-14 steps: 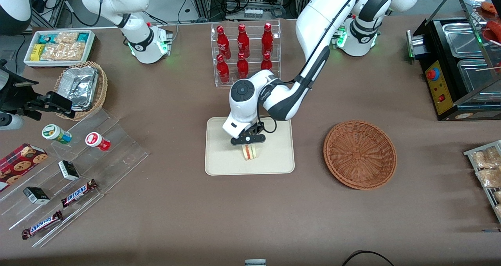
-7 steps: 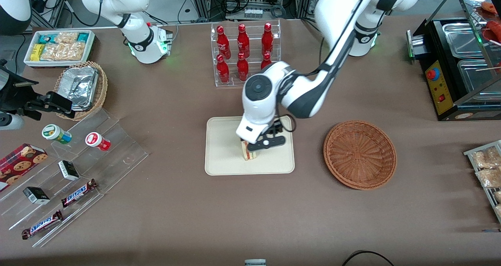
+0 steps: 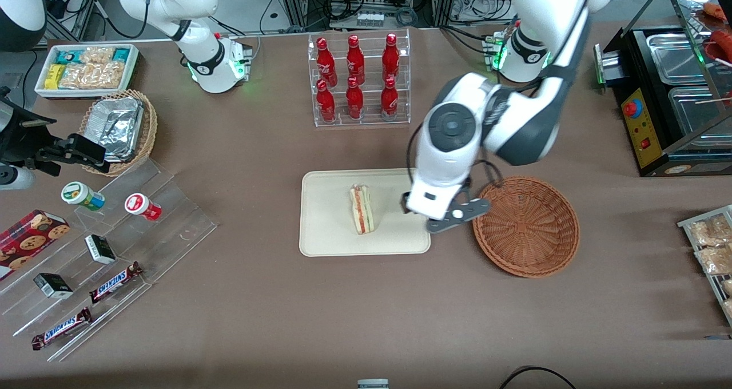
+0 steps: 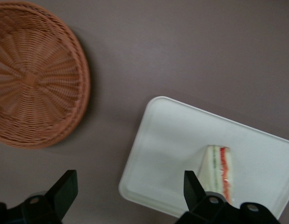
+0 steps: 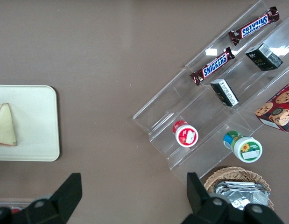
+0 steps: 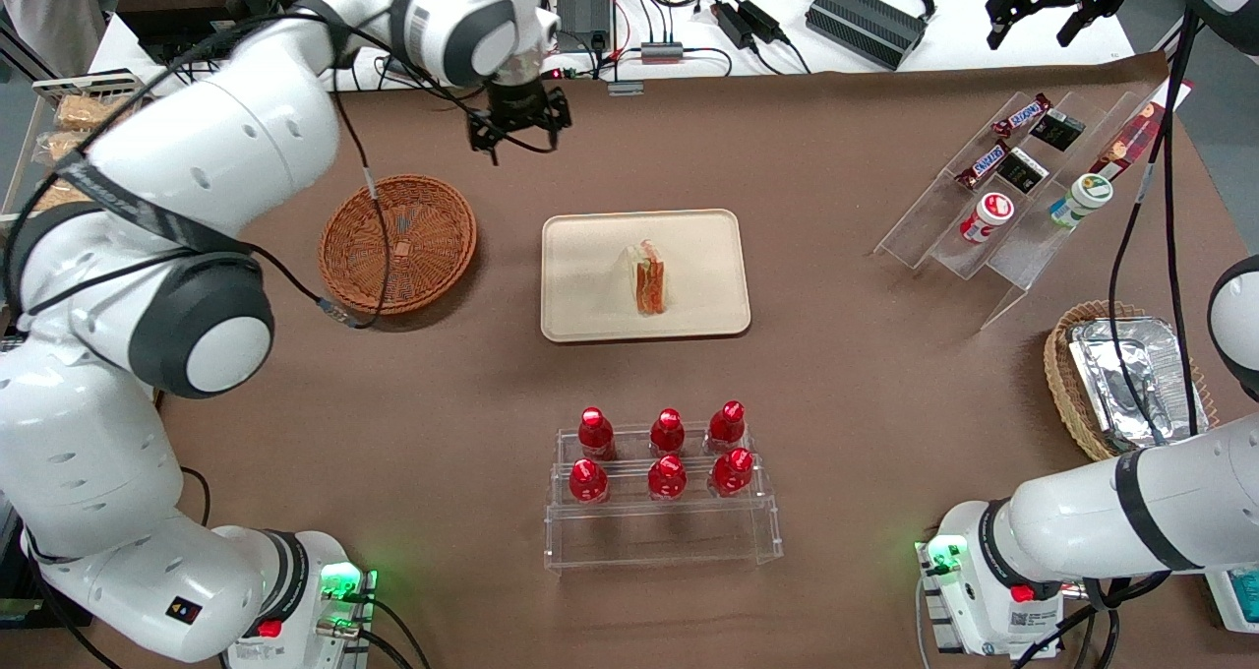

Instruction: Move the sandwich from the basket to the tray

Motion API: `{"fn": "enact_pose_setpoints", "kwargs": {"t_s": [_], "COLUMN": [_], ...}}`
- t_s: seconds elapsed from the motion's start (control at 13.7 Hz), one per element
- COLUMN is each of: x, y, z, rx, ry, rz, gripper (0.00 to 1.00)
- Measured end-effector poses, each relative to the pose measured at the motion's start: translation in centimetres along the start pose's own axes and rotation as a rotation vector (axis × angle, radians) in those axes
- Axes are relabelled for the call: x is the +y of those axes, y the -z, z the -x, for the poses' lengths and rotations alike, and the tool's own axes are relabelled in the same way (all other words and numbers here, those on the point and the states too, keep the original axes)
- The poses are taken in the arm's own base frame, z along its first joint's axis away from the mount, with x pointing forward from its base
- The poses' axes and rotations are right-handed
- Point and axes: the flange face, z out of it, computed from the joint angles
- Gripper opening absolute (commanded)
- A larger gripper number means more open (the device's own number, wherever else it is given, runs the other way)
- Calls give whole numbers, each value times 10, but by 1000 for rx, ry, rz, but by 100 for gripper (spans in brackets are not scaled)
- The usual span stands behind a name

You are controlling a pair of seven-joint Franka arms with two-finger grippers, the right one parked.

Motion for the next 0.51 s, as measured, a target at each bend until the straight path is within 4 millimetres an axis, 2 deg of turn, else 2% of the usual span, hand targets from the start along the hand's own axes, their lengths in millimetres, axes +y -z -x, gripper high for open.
{"fn": "enact_pose_setpoints", "kwargs": {"t_s": [0.29, 0.51], "x": [-97, -166], "y": [46, 72], "z": [-51, -73], "rx": [-70, -90], "ry": [-87, -175], "rz": [-16, 6], "gripper": [100, 100]}}
